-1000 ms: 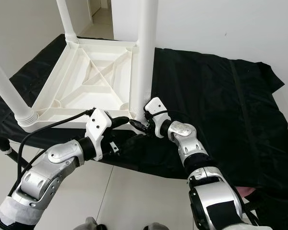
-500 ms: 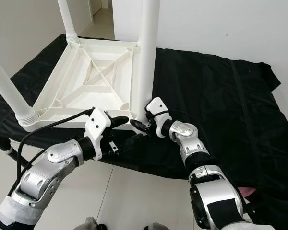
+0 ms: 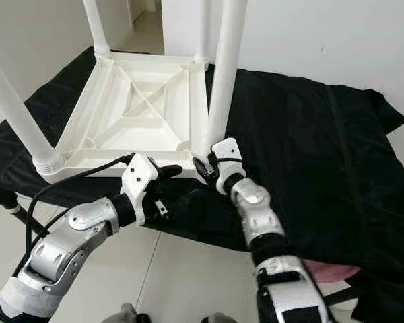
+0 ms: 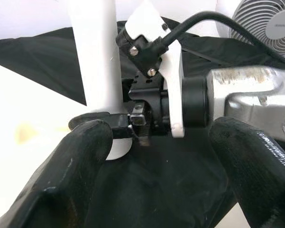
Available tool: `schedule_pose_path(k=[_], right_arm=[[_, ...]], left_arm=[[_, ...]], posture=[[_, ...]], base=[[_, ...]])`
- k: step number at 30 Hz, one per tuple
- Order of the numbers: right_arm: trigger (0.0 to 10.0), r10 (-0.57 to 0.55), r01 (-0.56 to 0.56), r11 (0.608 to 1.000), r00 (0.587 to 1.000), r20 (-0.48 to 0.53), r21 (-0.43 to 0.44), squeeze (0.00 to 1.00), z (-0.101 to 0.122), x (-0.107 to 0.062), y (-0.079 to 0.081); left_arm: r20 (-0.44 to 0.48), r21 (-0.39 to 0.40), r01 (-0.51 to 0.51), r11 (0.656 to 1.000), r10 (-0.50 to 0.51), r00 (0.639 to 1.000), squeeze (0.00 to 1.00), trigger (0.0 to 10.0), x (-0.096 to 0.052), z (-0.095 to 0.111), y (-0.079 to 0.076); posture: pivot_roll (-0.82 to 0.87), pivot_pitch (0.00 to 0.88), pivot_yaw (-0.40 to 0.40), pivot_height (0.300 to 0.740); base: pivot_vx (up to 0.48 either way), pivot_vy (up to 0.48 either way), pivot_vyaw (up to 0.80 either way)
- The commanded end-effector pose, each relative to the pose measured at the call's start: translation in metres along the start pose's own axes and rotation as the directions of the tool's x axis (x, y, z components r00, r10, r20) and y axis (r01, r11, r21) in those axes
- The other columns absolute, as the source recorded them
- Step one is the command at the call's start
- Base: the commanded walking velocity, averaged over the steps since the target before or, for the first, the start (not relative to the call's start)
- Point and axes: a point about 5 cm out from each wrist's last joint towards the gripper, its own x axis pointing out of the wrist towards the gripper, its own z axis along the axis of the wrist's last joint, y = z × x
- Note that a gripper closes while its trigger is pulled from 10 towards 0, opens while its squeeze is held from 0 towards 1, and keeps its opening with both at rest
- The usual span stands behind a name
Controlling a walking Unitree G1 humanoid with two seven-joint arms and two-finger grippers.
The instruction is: Building children table
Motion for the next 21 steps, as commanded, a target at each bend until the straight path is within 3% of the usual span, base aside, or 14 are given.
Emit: schedule_pose_path(k=[1, 3, 7, 15, 16, 21], right_arm=[[10.0, -0.061, 0.061, 0.998, 0.998, 0.028, 0.012, 0.00, 0.008, 0.000, -0.008], [10.0, -0.225, 0.224, 0.974, 0.974, 0.015, 0.045, 0.00, 0.006, -0.006, 0.015], [10.0, -0.284, 0.283, 0.958, 0.959, 0.008, 0.050, 0.00, 0.008, -0.010, 0.028], [10.0, -0.286, 0.285, 0.957, 0.958, 0.011, 0.059, 0.00, 0.014, -0.015, 0.026], [10.0, -0.283, 0.280, 0.957, 0.959, 0.019, 0.077, 1.00, 0.016, -0.015, 0.023], [10.0, -0.239, 0.233, 0.967, 0.969, 0.056, 0.104, 1.00, 0.024, -0.016, 0.011]], left_arm=[[-0.004, 0.001, 0.021, 1.000, -0.021, 1.000, 0.00, 10.0, 0.000, -0.001, -0.002], [-0.002, 0.005, 0.017, 1.000, -0.017, 1.000, 0.00, 10.0, 0.001, 0.000, -0.001], [0.005, 0.001, 0.007, 1.000, -0.007, 1.000, 0.00, 10.0, 0.001, 0.001, 0.002], [-0.001, 0.000, 0.025, 1.000, -0.025, 1.000, 0.00, 10.0, 0.002, 0.000, 0.000], [0.000, 0.000, 0.023, 1.000, -0.023, 1.000, 0.00, 10.0, 0.003, 0.000, 0.001], [0.005, 0.001, 0.023, 1.000, -0.023, 1.000, 0.00, 10.0, 0.003, 0.001, 0.002]], posture=[[-0.05, 0.030, -0.026, 0.740], [-0.06, 0.032, -0.026, 0.740], [-0.06, 0.041, -0.019, 0.740], [-0.08, 0.054, -0.010, 0.740], [-0.08, 0.050, -0.008, 0.740], [-0.08, 0.049, -0.008, 0.740]], base=[[0.000, 0.000, 0.00], [0.000, 0.000, 0.00], [0.000, 0.000, 0.00], [0.000, 0.000, 0.00], [0.000, 0.000, 0.00], [0.000, 0.000, 0.00]])
